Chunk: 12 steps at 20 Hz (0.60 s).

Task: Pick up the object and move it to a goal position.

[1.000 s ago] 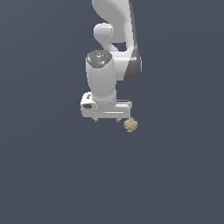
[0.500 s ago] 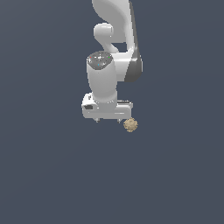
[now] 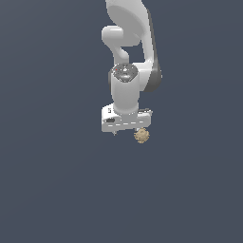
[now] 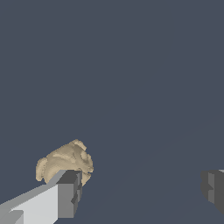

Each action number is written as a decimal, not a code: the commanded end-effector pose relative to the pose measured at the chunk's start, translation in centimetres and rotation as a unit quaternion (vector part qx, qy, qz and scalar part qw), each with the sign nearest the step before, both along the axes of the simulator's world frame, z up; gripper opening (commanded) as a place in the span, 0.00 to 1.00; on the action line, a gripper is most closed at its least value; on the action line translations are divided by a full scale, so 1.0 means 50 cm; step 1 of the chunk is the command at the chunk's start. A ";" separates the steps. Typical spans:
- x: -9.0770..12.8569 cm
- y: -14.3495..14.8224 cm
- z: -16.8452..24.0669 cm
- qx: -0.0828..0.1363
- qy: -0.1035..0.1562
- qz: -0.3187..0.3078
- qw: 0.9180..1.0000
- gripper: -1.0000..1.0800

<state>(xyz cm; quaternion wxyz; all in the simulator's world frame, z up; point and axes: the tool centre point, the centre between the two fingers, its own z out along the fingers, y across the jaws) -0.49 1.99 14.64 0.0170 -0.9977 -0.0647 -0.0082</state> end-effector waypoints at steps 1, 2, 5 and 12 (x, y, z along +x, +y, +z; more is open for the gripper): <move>-0.015 0.034 -0.022 -0.005 0.001 0.044 0.999 0.96; -0.023 0.049 -0.032 -0.007 0.001 0.064 0.998 0.96; -0.047 0.094 -0.061 -0.012 0.002 0.125 0.992 0.96; -0.090 0.163 -0.103 -0.018 0.003 0.219 0.976 0.96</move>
